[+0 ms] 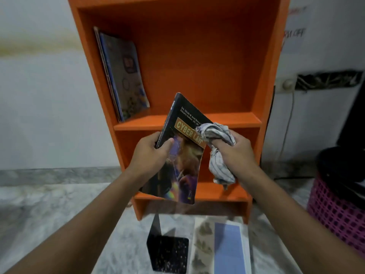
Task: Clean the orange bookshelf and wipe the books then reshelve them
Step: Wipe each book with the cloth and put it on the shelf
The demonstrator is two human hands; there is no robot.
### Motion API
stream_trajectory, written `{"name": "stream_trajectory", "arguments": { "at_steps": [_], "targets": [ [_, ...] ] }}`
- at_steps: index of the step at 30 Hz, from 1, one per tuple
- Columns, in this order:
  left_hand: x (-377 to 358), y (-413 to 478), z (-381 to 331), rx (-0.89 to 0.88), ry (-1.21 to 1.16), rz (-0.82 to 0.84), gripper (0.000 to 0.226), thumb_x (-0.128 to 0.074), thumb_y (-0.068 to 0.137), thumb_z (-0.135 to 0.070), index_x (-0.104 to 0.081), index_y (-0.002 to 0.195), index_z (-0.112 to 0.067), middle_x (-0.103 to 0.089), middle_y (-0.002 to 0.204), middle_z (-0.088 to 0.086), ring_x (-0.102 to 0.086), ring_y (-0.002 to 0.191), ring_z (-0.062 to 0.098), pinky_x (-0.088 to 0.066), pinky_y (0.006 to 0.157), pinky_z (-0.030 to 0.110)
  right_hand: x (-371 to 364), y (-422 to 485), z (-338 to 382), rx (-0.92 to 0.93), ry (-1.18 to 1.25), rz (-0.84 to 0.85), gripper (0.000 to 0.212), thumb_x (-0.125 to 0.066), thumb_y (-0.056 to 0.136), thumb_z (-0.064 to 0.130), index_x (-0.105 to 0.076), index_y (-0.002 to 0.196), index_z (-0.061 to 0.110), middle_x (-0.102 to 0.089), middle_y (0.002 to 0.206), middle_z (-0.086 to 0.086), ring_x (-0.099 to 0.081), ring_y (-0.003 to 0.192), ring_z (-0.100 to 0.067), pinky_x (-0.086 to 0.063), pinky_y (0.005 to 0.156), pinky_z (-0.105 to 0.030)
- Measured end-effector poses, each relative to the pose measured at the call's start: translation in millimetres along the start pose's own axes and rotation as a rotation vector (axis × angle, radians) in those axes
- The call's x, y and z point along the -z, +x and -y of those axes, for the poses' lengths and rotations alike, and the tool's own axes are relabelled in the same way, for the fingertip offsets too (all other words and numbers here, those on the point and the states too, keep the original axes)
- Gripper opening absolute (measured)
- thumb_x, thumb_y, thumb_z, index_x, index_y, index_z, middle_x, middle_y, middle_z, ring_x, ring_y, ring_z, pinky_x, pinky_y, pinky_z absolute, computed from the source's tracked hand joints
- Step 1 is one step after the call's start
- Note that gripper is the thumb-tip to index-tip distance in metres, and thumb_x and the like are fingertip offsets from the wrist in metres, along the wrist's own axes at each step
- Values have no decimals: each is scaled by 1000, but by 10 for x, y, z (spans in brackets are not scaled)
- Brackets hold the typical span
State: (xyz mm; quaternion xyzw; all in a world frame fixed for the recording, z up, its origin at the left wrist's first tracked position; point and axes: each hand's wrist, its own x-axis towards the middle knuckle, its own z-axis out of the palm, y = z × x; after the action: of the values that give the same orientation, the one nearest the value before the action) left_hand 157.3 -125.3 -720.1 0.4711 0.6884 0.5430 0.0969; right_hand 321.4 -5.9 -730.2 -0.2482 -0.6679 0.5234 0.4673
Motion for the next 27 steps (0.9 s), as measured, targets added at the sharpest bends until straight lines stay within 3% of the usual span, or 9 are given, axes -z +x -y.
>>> {"name": "stream_trajectory", "arguments": {
  "at_steps": [3, 6, 10, 12, 17, 21, 24, 27],
  "targets": [
    [231, 227, -262, -69, -30, -160, 13, -53, 99, -31, -63, 107, -29, -69, 92, -10, -69, 80, 7, -53, 55, 14, -131, 240, 370, 12, 17, 25, 16, -67, 90, 17, -71, 101, 27, -76, 86, 2, -69, 76, -13, -52, 62, -19],
    [460, 515, -397, -80, -81, -350, 9, -53, 99, -33, -60, 103, -28, -66, 90, -10, -68, 74, 2, -49, 50, 11, -203, 460, 597, 60, -21, 38, 15, -66, 90, 15, -72, 97, 28, -75, 86, -2, -68, 76, -24, -52, 62, -26],
    [605, 998, -324, -143, -34, -612, 17, -50, 100, -36, -58, 109, -23, -64, 102, -4, -64, 90, 11, -52, 65, 19, -305, 749, 763, 59, -56, 67, 14, -67, 90, 17, -71, 97, 28, -70, 66, 8, -64, 57, -12, -53, 55, -29],
    [607, 1270, -182, -193, 14, -714, 20, -50, 100, -35, -58, 110, -19, -64, 102, 0, -63, 91, 14, -55, 70, 25, -350, 886, 819, 57, -64, 79, 14, -67, 90, 17, -71, 95, 29, -70, 65, 10, -64, 57, -8, -52, 55, -26],
    [513, 1857, 147, -288, 145, -887, 19, -48, 100, -30, -56, 108, -15, -62, 96, 2, -58, 81, 15, -52, 66, 33, -408, 1178, 975, 76, -86, 75, 16, -66, 89, 16, -71, 88, 31, -73, 71, 4, -66, 61, -11, -55, 52, -24],
    [431, 2249, 445, -249, 285, -915, 23, -51, 97, -23, -53, 119, -15, -59, 105, 3, -56, 93, 18, -52, 82, 43, -425, 1382, 998, 65, -44, 71, 13, -65, 91, 17, -71, 90, 28, -73, 77, -6, -66, 61, -22, -55, 47, -32],
    [359, 2387, 628, -70, 567, -876, 69, -68, 83, -10, -35, 143, -12, -47, 132, 16, -46, 119, 32, -36, 101, 46, -426, 1464, 963, 97, -25, 87, 15, -65, 91, 14, -73, 92, 26, -74, 78, 1, -67, 67, -14, -56, 60, -26],
    [335, 2518, 725, -2, 942, -827, 128, -85, 63, -21, 4, 155, -20, -15, 150, 22, -24, 133, 36, -25, 104, 47, -416, 1531, 896, 91, -15, 112, 14, -65, 90, 15, -73, 90, 27, -72, 72, 3, -65, 65, -14, -57, 66, -33]
  ]
}}
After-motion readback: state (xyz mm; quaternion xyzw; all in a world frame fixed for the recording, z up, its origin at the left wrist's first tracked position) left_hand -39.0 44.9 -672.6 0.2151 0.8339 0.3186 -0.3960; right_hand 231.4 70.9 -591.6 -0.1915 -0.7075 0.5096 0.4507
